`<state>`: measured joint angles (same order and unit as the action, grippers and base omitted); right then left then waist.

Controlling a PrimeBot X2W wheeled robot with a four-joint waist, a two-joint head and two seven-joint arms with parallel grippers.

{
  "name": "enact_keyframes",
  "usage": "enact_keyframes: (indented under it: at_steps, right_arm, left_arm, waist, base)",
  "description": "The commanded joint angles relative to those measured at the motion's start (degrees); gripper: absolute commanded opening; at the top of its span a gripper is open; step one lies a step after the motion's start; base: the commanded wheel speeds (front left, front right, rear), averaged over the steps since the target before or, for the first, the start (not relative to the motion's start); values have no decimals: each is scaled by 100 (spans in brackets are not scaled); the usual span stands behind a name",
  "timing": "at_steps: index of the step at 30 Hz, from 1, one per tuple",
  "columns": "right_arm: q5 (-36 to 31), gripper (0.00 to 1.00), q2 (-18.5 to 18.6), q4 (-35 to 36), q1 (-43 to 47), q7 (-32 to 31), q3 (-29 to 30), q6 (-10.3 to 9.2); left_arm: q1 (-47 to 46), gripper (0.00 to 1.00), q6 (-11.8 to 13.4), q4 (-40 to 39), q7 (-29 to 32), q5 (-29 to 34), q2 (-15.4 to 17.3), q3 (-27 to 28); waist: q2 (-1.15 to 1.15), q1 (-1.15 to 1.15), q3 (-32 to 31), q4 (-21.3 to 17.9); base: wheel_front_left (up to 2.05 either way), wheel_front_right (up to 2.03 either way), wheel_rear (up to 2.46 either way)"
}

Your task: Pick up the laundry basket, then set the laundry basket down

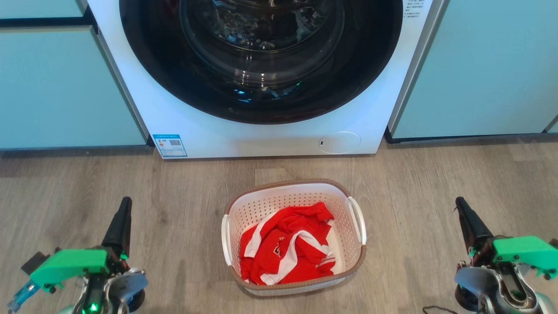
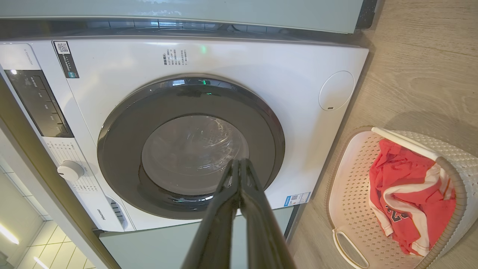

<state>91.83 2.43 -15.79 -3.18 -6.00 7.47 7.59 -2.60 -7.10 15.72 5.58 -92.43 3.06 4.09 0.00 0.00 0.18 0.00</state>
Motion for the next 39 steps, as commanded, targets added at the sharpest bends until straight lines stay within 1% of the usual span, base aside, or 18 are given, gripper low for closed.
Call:
enact_keyframes:
  at_steps: [1, 39]
  right_arm:
    - [33, 0, 49, 177, -301, -48, -94, -10]
    - [31, 0, 47, 177, -301, -51, -91, -10]
  left_arm:
    - [-355, 0, -38, -167, 46, -20, 25, 186]
    - [-357, 0, -38, -167, 68, 3, 6, 214]
  waist:
    - [0, 0, 0, 0]
    - [0, 0, 0, 0]
  base:
    - [0, 0, 0]
    - [0, 0, 0]
